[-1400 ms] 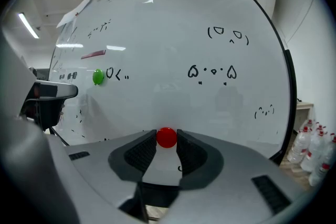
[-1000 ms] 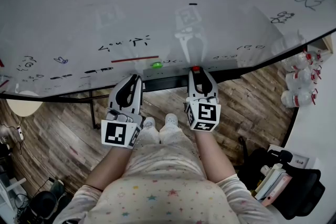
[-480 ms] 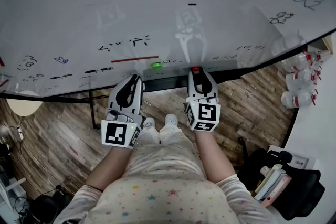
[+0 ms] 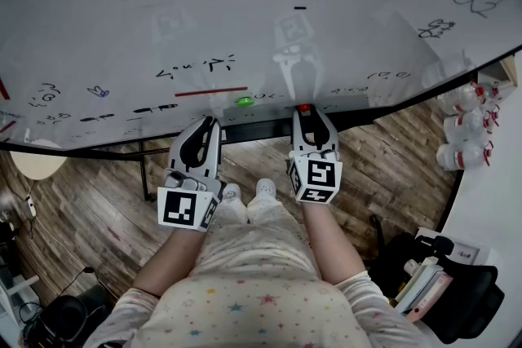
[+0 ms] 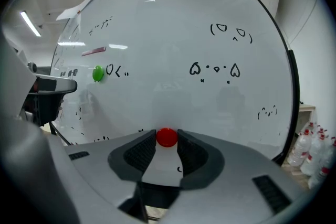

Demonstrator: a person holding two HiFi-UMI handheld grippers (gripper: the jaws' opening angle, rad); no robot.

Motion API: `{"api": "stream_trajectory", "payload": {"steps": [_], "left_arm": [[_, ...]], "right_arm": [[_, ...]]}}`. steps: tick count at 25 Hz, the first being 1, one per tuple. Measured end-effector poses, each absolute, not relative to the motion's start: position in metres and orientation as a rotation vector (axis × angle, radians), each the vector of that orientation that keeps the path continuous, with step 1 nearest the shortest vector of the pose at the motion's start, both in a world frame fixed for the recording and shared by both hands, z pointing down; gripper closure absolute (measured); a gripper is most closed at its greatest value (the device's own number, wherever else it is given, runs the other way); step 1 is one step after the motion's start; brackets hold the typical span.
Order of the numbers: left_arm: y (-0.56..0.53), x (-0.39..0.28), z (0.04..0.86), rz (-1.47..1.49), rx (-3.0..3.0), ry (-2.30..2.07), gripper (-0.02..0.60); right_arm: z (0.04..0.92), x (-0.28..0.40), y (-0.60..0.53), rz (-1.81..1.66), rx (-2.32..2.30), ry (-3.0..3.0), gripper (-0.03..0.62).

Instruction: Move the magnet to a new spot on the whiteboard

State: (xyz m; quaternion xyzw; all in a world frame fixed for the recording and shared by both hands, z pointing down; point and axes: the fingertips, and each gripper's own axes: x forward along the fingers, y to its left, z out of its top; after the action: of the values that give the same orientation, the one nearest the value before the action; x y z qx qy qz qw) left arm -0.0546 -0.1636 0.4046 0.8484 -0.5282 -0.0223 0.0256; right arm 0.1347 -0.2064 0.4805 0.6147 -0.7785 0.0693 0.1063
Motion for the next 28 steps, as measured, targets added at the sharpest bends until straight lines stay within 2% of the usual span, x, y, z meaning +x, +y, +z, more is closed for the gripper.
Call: {"api": "stream_trajectory", "payload": {"steps": [13, 28], "left_arm": [[-0.1625, -0.0571, 0.402, -0.078, 2.623, -1.641, 0.548], [-0.1598, -0.0561, 0.3971, -0.098, 2.63, -1.646, 0.548]], "right_arm": [[0.4813, 0.1329, -0.205, 0.202, 1.795, -2.287, 0.432], [0.475, 0.1329, -0.2015, 0.187, 1.782, -2.299, 0.428]]}}
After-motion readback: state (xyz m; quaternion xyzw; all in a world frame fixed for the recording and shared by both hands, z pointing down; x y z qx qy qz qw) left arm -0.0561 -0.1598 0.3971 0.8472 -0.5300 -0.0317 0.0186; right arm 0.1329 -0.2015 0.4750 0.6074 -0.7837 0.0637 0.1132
